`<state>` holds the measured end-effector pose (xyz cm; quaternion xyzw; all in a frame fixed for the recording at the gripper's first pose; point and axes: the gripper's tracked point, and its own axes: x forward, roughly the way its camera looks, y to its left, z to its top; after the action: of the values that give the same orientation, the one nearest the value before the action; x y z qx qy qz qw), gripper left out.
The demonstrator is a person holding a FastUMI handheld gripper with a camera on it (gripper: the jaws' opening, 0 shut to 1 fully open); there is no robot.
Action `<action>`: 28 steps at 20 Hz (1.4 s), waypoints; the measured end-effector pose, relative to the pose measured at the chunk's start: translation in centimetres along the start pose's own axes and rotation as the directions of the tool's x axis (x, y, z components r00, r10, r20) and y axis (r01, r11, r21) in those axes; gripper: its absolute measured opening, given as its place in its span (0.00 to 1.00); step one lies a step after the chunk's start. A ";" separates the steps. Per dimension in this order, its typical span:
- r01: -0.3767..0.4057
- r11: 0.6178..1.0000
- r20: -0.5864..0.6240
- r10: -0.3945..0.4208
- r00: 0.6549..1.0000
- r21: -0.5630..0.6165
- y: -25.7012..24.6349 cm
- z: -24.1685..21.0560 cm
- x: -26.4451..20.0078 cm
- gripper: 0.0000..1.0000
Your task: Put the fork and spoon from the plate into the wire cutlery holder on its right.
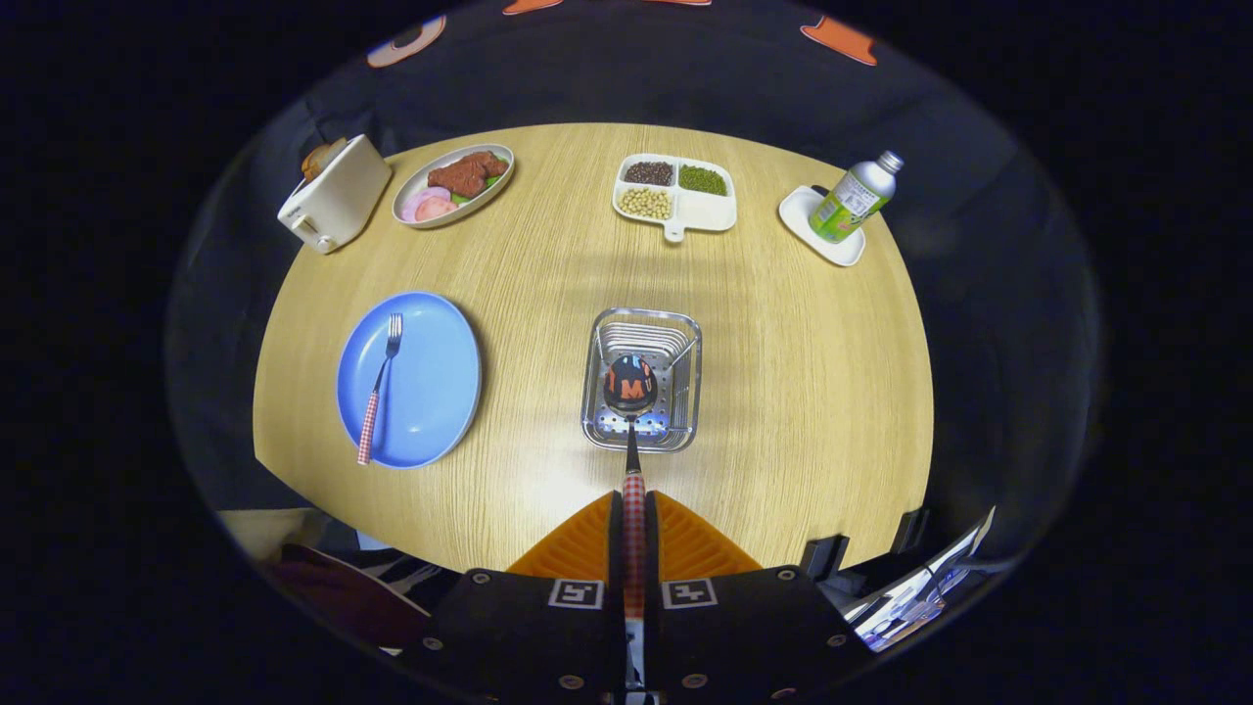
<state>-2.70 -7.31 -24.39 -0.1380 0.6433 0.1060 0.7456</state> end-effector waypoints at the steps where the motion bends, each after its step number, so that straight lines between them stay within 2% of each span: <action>1: 0.006 1.000 -0.016 -0.006 1.000 -0.007 -0.1 0.0 0.3 0.08; 10: 0.009 1.000 -0.085 -0.008 0.996 0.010 -0.2 1.1 2.0 0.09; 16: 0.001 0.999 -0.072 0.002 0.997 0.038 0.0 2.2 2.2 0.12; 21: -0.012 0.998 -0.003 0.012 1.000 0.059 -0.1 3.6 1.2 0.16; 23: -0.019 0.997 0.043 0.016 0.999 0.075 0.0 4.5 0.3 0.21; 28: -0.037 0.996 0.214 0.020 0.977 0.076 1.4 6.9 -2.6 0.48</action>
<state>2.88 -3.54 -21.04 -0.0872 0.5651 0.1052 0.8136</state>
